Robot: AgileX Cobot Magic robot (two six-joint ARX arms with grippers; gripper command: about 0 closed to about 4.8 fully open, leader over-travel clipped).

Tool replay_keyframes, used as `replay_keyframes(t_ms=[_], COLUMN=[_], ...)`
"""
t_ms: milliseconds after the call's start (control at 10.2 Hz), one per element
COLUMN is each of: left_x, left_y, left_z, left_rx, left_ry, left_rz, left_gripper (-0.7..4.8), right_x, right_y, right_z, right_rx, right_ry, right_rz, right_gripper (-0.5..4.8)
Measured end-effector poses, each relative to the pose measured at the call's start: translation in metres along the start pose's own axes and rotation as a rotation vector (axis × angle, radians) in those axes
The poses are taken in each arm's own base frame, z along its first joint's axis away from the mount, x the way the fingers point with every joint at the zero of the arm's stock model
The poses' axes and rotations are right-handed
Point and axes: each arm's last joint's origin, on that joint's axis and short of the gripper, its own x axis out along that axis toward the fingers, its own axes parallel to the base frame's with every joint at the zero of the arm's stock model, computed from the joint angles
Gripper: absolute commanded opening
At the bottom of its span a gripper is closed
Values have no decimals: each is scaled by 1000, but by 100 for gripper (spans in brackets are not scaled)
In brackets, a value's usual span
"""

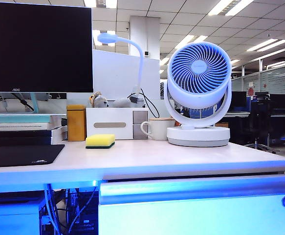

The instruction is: Open the drawer, place the cleaning sponge inside, then close the drawer.

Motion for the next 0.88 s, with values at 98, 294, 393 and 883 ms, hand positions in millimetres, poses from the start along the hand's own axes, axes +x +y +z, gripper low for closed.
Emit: replay_keyframes(t_ms=[98,294,393,883], left_x=[0,0,0,0], left_y=[0,0,0,0], left_z=[0,0,0,0], left_rx=[0,0,0,0], left_ry=[0,0,0,0], left_rz=[0,0,0,0], left_gripper=[-5,-5,-5,-5], right_x=[3,6,6,3], right_y=[1,0,-1,-1], right_z=[-2,-6,-7,-7], right_rx=[2,31,32,36], right_ry=[12,43,54,98], right_rz=[5,-5,0,52], right_gripper=[479,479,479,479])
